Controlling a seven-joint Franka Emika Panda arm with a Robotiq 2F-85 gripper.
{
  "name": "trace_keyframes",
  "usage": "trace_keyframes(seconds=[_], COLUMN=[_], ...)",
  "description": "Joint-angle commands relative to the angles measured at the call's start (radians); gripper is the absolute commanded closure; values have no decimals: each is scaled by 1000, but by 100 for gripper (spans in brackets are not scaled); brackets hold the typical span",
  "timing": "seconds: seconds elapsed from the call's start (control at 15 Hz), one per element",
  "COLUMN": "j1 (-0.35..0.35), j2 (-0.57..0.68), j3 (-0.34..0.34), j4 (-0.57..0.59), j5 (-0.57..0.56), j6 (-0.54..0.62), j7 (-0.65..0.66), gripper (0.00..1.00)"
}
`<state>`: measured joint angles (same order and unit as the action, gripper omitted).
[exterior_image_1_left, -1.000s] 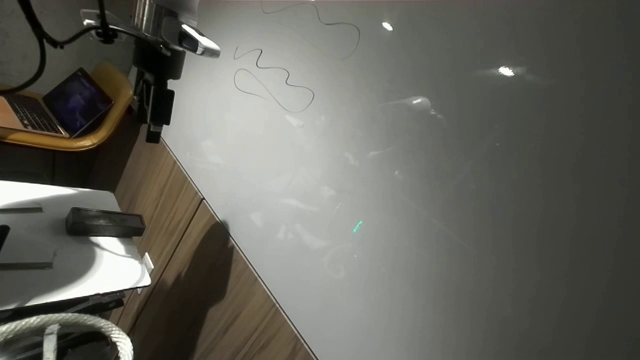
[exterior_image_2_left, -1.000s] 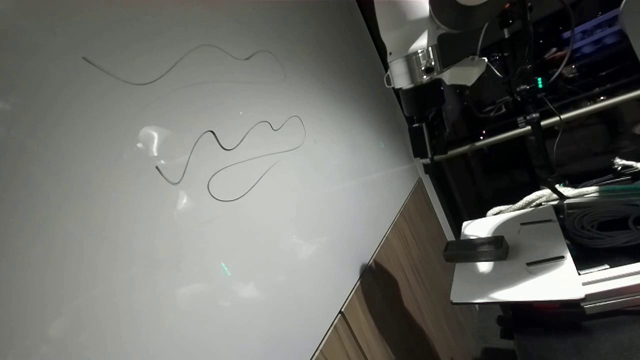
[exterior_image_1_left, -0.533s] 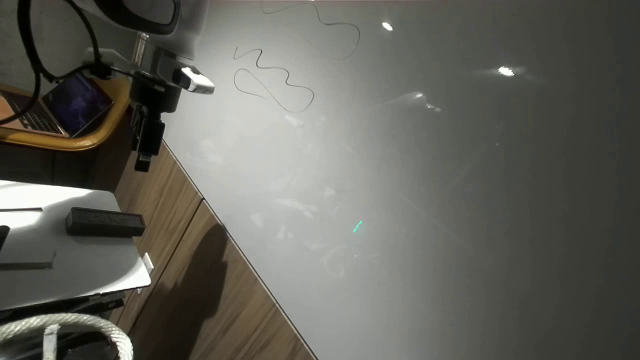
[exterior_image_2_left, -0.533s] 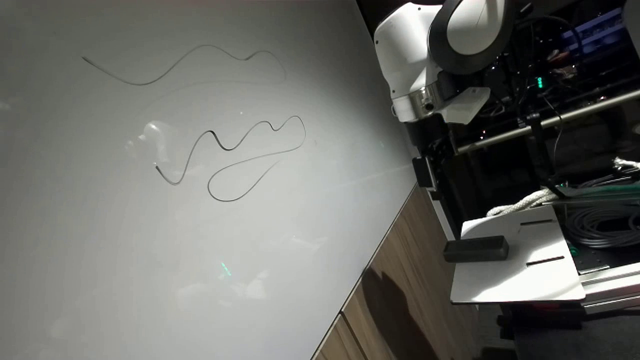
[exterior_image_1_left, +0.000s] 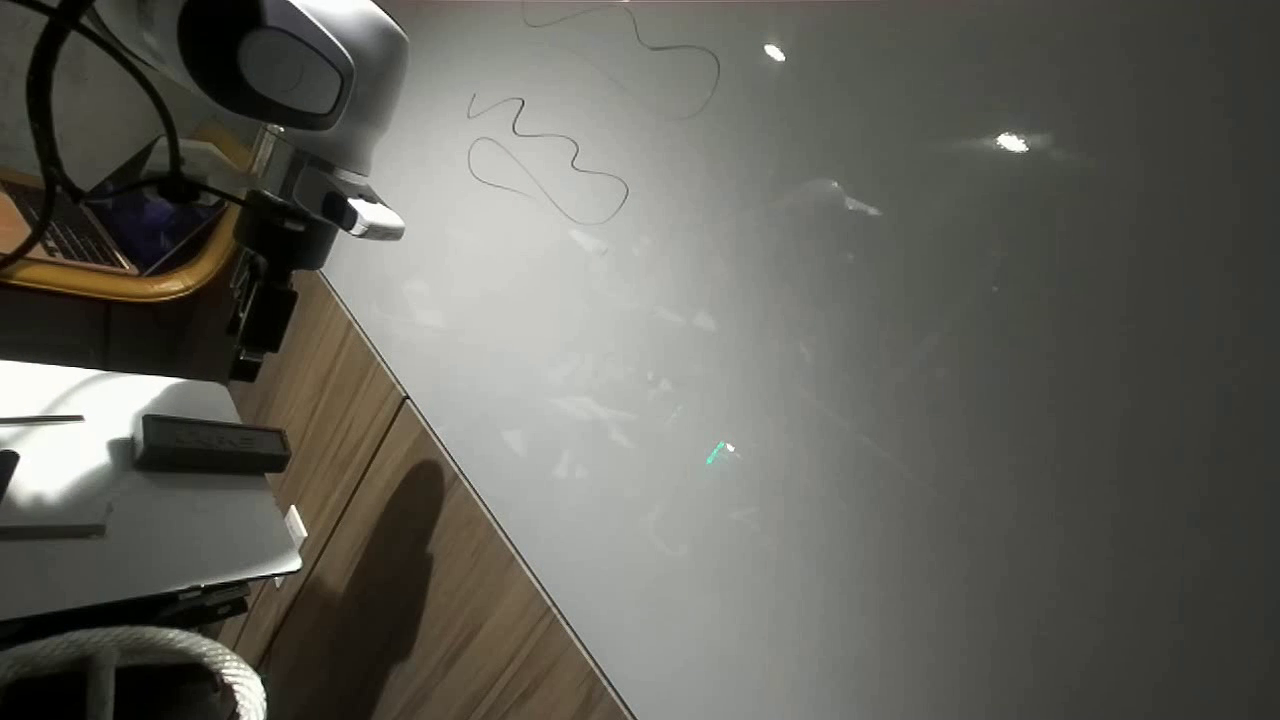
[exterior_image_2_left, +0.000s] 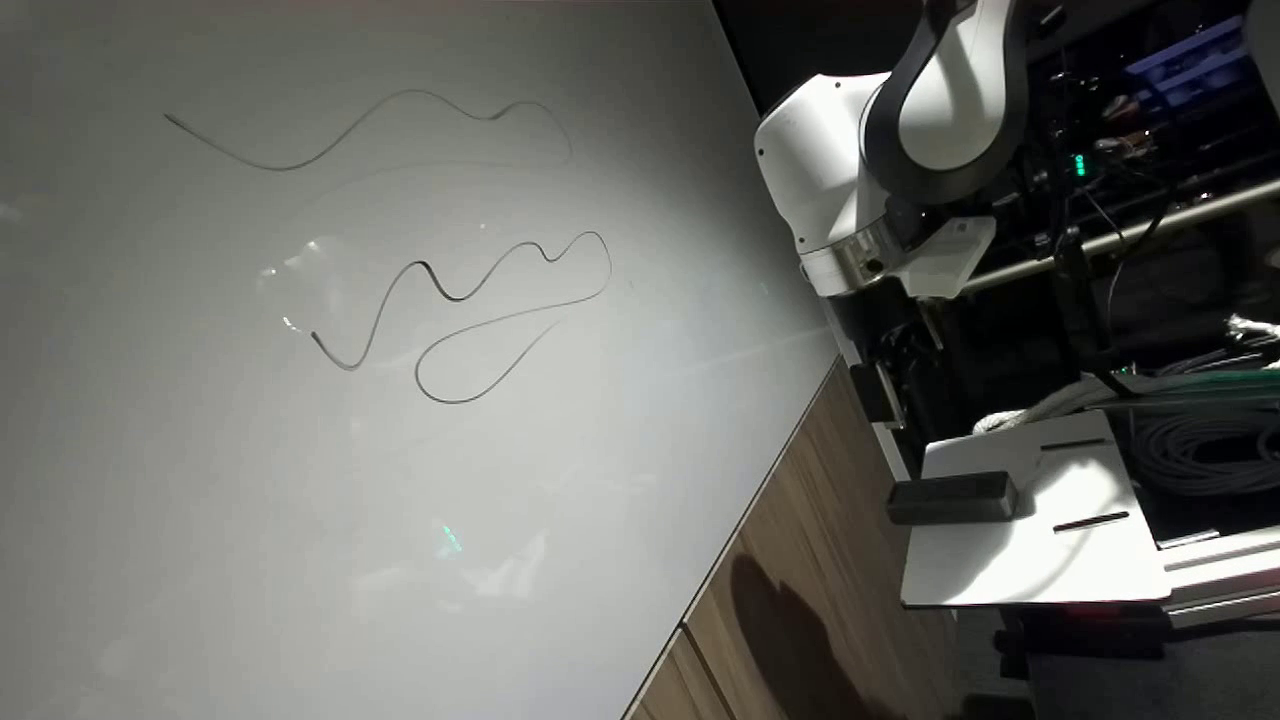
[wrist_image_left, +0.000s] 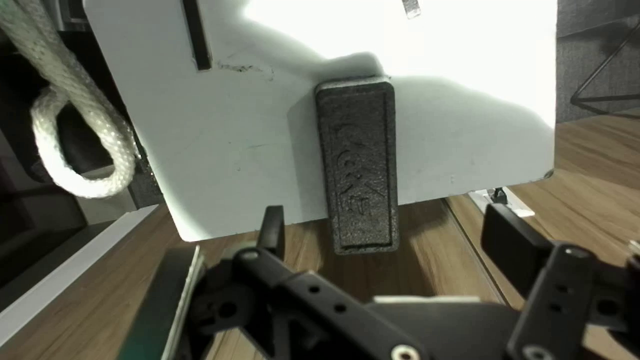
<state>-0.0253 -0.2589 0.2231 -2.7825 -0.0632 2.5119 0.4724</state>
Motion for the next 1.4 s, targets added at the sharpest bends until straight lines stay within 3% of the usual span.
trace_keyframes(seconds=[0.0, 0.53, 1.33], j1=[12, 3, 49], j2=[47, 184, 325], j3=[-3, -33, -150], j4=[0, 0, 1], j5=[-26, -130, -246], j6=[42, 146, 259], j7=[37, 71, 95], gripper=[0, 0, 0])
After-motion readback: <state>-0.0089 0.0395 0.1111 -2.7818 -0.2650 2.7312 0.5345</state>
